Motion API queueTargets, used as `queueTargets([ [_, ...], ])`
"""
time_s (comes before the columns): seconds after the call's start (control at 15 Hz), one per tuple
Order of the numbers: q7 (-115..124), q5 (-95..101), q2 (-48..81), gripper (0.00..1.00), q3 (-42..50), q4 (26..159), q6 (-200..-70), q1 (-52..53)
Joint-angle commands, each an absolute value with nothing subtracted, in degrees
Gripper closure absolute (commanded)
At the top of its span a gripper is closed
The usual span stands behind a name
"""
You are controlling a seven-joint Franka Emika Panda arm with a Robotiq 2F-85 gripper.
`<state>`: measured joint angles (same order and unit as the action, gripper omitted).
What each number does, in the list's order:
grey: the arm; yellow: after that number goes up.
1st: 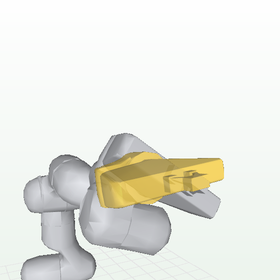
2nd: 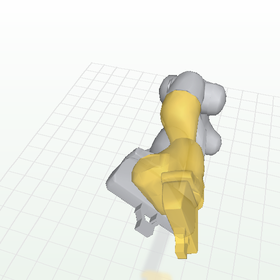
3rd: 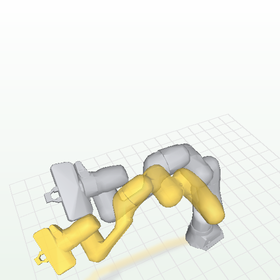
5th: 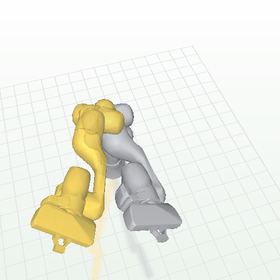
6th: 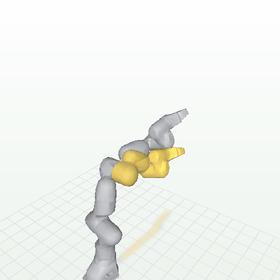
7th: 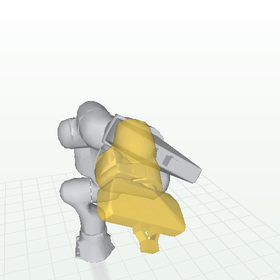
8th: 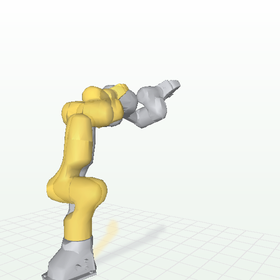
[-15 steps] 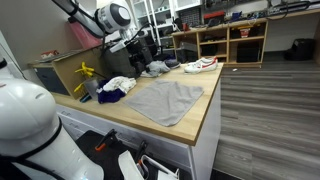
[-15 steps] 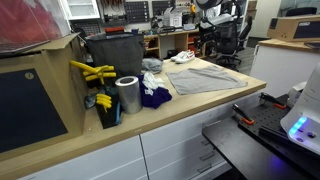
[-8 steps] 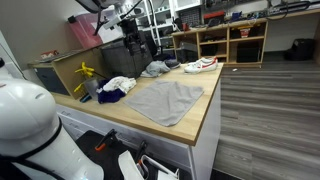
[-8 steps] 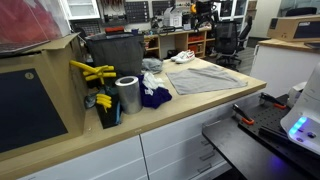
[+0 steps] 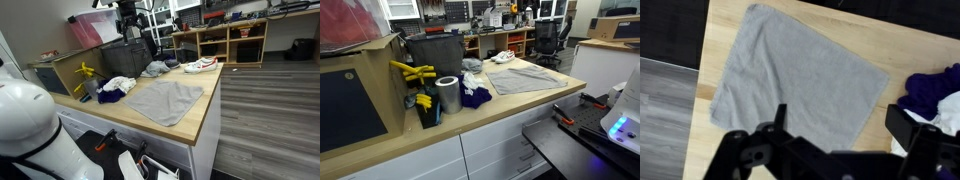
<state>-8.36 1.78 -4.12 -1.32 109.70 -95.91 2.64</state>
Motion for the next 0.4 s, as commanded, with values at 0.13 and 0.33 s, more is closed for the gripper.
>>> queueTargets([
  [0.13,-9.96,0.78,-5.22,0.00,-1.36,109.76,-94.86,2.48],
  [0.33,-9.96,0.78,-4.63,0.00,-1.38,109.78,-94.92,2.47],
])
